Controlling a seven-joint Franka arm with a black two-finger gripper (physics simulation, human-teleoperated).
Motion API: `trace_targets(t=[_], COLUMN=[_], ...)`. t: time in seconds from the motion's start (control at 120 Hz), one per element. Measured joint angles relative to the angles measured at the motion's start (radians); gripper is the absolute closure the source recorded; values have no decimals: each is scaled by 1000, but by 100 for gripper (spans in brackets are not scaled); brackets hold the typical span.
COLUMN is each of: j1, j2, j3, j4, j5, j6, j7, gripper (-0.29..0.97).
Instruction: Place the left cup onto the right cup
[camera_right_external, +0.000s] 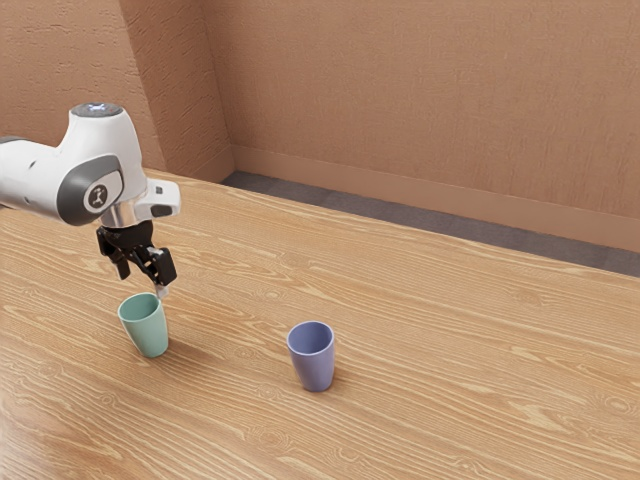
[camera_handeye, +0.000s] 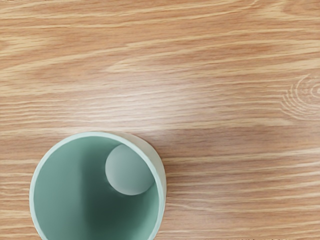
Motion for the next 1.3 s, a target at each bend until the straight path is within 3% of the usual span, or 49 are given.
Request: trace_targets(t=[0.567,1.3], j1=[10,11], j2=[-30,70], j3=[0,-2], j4=[-80,-45], j5=[0,-7], j6=[24,94], j7=[31,43], gripper=[0,0])
